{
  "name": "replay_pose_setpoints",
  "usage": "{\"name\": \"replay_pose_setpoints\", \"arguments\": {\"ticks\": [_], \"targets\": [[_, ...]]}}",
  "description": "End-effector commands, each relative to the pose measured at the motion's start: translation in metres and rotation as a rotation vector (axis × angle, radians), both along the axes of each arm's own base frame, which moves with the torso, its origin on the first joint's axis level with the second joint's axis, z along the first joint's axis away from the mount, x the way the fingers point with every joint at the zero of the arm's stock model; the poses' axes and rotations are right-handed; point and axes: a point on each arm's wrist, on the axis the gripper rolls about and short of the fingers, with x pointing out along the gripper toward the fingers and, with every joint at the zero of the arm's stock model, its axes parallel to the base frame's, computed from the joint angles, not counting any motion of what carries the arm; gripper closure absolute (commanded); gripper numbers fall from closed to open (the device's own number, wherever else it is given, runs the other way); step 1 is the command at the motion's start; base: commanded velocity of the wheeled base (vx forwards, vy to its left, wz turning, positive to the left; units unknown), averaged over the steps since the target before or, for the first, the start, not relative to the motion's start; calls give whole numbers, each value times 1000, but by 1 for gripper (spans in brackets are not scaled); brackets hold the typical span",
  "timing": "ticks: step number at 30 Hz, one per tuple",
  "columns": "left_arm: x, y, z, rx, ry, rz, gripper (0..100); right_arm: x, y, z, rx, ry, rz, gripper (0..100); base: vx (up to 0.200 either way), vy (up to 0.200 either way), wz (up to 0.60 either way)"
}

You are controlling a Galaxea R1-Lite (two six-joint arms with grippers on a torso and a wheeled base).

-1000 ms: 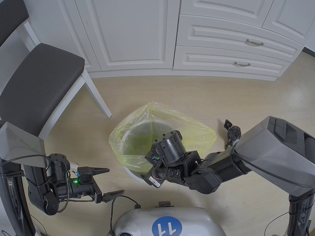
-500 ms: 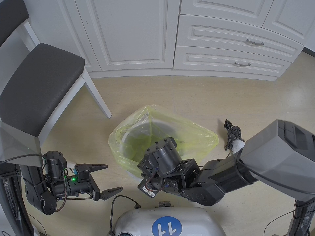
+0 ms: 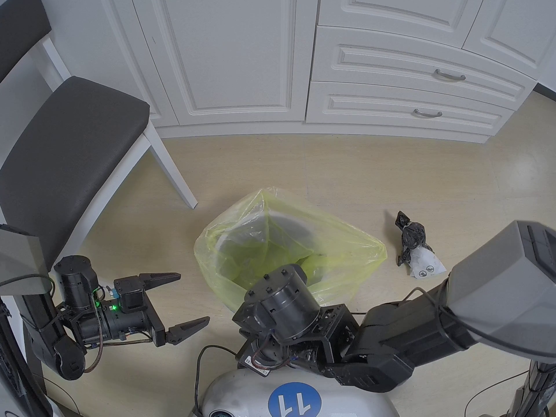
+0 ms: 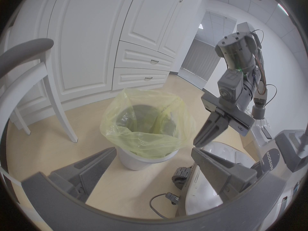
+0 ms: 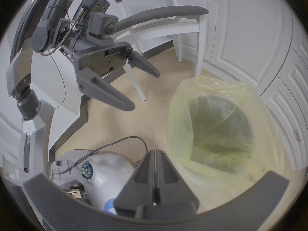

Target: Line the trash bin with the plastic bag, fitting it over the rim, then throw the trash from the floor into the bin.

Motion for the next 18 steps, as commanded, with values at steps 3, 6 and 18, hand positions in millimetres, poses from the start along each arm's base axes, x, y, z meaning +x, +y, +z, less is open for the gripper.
{"name": "replay_pose_setpoints", "arguments": {"ticks": [3,6,18], "targets": [[-4,0,8,-5,-32,-1,0,-9,0,-9,-19,28,9,100,0,0,0],[-3,0,7,-5,-28,-1,0,-5,1,-6,-9,19,1,100,0,0,0],[-3,0,6,-4,-23,-4,0,20,4,-4,10,-17,-33,0,0,0,0]]}}
